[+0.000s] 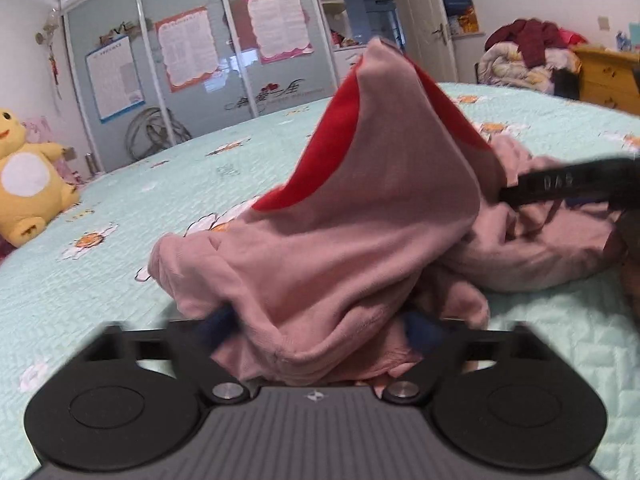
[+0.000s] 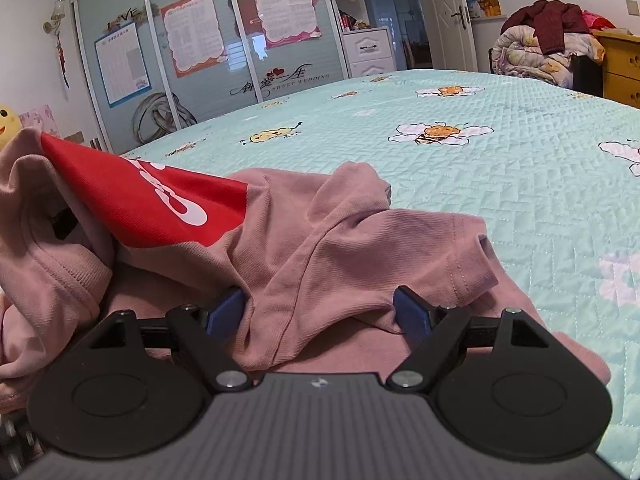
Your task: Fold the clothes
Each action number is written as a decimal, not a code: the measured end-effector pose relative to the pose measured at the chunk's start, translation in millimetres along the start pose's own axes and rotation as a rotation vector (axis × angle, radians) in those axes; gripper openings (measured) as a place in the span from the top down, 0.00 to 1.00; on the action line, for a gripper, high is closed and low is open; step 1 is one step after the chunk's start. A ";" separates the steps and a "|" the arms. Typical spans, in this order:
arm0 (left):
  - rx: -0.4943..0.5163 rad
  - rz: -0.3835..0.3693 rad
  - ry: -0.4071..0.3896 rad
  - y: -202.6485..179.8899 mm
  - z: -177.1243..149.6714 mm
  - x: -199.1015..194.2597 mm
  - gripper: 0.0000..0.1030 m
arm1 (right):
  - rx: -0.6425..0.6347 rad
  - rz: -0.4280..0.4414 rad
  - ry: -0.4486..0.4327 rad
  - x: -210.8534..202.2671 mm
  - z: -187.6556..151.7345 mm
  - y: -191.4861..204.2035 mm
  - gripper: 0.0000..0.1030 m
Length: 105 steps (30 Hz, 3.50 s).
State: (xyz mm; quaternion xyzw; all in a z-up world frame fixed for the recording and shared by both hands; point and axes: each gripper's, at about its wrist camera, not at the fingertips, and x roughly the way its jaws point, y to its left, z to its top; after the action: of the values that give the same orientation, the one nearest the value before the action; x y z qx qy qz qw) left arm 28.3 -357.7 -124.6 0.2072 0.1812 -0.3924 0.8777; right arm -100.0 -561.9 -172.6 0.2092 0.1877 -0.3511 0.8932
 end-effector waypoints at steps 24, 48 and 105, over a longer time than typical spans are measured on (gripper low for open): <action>-0.217 0.344 0.118 44.4 -28.8 5.8 0.34 | 0.066 0.030 -0.014 -3.0 2.3 -8.6 0.20; -0.311 0.263 0.041 54.3 -32.0 -6.1 0.14 | -0.363 -0.016 0.009 -31.6 -8.1 101.3 0.91; 0.406 -0.041 -0.415 -61.1 -45.1 -71.3 0.13 | 0.346 0.316 -0.134 -214.1 105.1 65.8 0.89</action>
State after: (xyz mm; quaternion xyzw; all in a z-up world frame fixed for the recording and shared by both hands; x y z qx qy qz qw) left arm -70.1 -328.2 -142.2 0.2902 -0.0802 -0.4723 0.8284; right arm -180.0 -453.7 35.0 0.3623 0.0300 -0.2471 0.8982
